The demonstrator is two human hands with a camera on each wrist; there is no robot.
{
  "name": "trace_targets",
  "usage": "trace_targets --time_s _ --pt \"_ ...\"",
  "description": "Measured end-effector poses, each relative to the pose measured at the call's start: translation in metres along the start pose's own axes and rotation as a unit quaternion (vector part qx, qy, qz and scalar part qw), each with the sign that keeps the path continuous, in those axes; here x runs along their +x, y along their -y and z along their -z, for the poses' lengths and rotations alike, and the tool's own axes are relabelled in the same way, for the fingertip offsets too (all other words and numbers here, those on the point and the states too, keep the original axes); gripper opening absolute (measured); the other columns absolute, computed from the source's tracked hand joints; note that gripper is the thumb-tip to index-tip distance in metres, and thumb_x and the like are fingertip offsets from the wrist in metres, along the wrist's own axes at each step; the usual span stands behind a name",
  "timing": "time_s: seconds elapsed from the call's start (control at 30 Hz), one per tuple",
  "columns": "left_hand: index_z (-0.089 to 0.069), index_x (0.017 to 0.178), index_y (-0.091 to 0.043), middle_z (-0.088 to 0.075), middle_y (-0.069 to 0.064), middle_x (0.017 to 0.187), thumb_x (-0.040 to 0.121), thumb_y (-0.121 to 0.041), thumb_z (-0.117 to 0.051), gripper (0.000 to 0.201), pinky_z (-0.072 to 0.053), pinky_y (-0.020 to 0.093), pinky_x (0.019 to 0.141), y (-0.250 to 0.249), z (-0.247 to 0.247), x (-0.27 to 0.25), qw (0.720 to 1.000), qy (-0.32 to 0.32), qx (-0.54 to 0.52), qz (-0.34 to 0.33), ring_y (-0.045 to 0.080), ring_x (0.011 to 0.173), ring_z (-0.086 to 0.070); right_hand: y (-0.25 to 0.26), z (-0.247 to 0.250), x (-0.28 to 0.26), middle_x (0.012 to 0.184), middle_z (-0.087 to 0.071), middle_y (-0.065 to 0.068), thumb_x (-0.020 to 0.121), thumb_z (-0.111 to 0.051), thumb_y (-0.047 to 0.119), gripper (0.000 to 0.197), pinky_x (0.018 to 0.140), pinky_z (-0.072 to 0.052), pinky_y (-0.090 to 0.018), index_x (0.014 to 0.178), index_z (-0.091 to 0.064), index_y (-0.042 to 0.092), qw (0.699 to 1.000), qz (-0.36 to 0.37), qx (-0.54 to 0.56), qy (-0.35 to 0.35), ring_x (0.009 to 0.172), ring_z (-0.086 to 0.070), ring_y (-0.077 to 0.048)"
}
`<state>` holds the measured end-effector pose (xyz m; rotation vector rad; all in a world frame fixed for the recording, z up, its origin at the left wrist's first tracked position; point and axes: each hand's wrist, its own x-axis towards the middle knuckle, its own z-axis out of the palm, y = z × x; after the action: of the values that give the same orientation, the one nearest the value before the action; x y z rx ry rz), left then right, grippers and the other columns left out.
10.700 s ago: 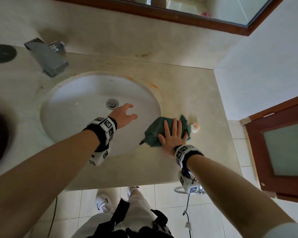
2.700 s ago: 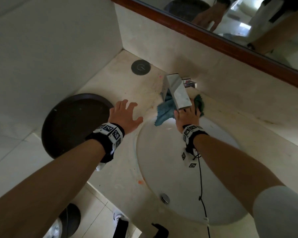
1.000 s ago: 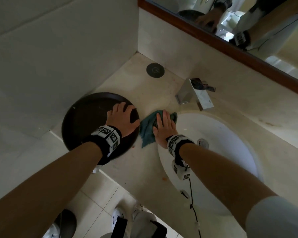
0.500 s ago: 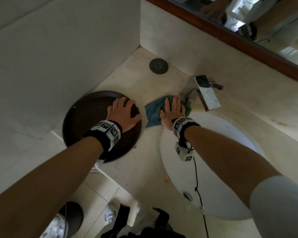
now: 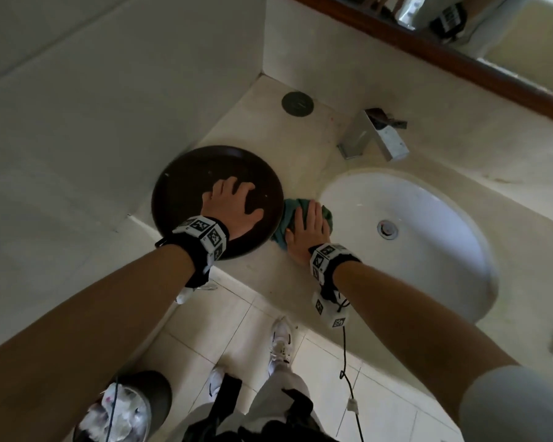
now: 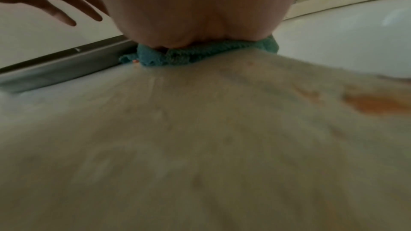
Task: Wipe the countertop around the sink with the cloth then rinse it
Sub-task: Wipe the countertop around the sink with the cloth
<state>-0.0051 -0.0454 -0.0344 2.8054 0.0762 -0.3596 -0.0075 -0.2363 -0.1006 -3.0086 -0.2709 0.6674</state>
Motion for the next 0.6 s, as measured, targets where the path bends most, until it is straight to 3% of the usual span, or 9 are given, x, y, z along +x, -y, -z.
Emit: trace_targets --time_s 0.27,0.37,0.47,0.6 --pt "-0.033 0.139 -0.03 -0.023 0.009 0.153 0.087 -0.053 -0.05 0.06 -0.021 0.05 0.111 -0.013 -0.018 -0.032 0.998 0.029 0.015 -0.056 0.032 0.141 -0.017 0.004 -0.041 -0.083 0.16 0.008 -0.016 0.099 -0.022 0.045 0.067 0.119 0.002 -0.045 0.153 0.0 0.012 0.999 0.004 -0.015 -0.036 0.148 0.007 -0.031" --pt "-0.032 0.14 -0.03 -0.021 0.009 0.154 0.086 -0.052 -0.05 0.061 -0.02 0.049 0.111 -0.025 -0.024 -0.032 0.997 0.04 0.019 -0.067 0.032 0.142 -0.015 -0.014 -0.049 -0.11 0.16 0.009 -0.014 0.092 -0.002 0.05 0.072 0.118 0.003 -0.044 0.153 0.002 0.012 0.999 0.017 -0.028 -0.033 0.148 0.007 -0.03" --pt "-0.032 0.141 -0.03 -0.02 0.008 0.155 0.086 -0.055 -0.048 0.062 -0.02 0.05 0.112 -0.034 -0.027 -0.025 0.997 0.036 0.02 -0.073 0.032 0.143 -0.014 -0.024 -0.05 -0.118 0.16 0.009 -0.012 0.083 0.01 0.052 0.08 0.117 0.006 -0.041 0.153 0.002 0.013 0.999 0.03 -0.022 -0.028 0.148 0.006 -0.029" --pt "-0.032 0.14 -0.029 -0.02 0.009 0.155 0.086 -0.055 -0.049 0.062 -0.02 0.05 0.113 -0.042 -0.029 -0.009 0.997 0.027 0.024 -0.068 0.032 0.143 -0.014 -0.028 -0.043 -0.103 0.161 0.011 -0.01 0.087 0.006 0.051 0.076 0.117 0.007 -0.039 0.153 0.004 0.014 0.999 0.042 -0.016 -0.023 0.148 0.007 -0.027"
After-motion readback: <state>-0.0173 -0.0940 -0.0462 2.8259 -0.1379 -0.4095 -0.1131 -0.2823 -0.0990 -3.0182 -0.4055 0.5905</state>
